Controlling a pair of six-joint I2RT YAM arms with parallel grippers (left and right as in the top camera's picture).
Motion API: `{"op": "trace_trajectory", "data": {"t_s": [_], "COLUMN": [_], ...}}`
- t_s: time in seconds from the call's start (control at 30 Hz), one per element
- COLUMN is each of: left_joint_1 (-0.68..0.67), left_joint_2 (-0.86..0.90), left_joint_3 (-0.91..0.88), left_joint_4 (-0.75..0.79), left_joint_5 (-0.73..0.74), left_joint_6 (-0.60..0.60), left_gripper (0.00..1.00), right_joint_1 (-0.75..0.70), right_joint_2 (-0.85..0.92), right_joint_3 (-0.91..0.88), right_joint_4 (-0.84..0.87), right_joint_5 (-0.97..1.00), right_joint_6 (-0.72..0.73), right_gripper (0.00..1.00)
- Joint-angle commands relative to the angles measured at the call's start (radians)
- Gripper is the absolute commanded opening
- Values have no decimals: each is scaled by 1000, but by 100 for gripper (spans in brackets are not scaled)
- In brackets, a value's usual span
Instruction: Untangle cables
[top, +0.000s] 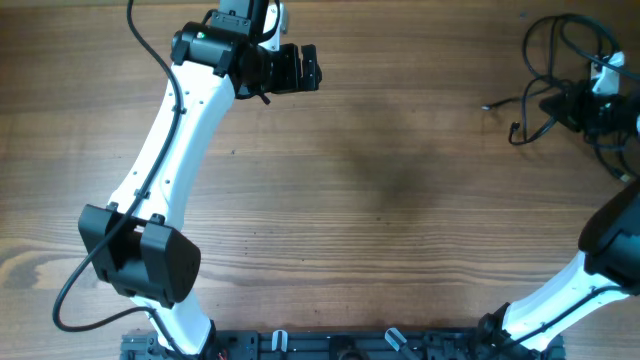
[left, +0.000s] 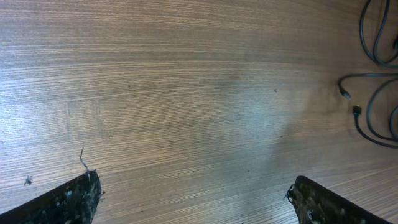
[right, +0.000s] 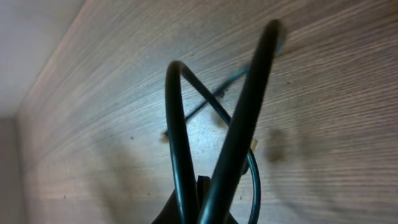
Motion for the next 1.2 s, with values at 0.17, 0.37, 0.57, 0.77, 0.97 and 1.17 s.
{"op": "trace_trajectory", "data": {"t_s": [0.17,0.37,0.57,0.77,0.97,1.17], "left_joint_1": [-11,-24,-30,-29,-30,-29], "left_joint_2": [6,6,6,6,6,6], "left_joint_3": [-6,-6,-6,-6,-6,-6], "left_joint_4": [0,4,4,4,3,3], "left_joint_5": [-3,-3,-3,-3,-3,-3], "left_joint_6": [-8,-8,-9,-8,-9,-8], "left_gripper": [100,100,100,100,100,100], "right_joint_1": [-13,-30,-36,-36,-14,53], "right_joint_2": [51,51,42,-74,-286,-508], "right_joint_3": [-19,-19,0,40,48,48], "right_joint_4": [-30,-34,-79,-139,-130,-118], "right_joint_5": [485,564,567,518,319,318], "right_joint_6": [375,369,363,252,68,6], "right_gripper": [8,100,100,100,100,100]}}
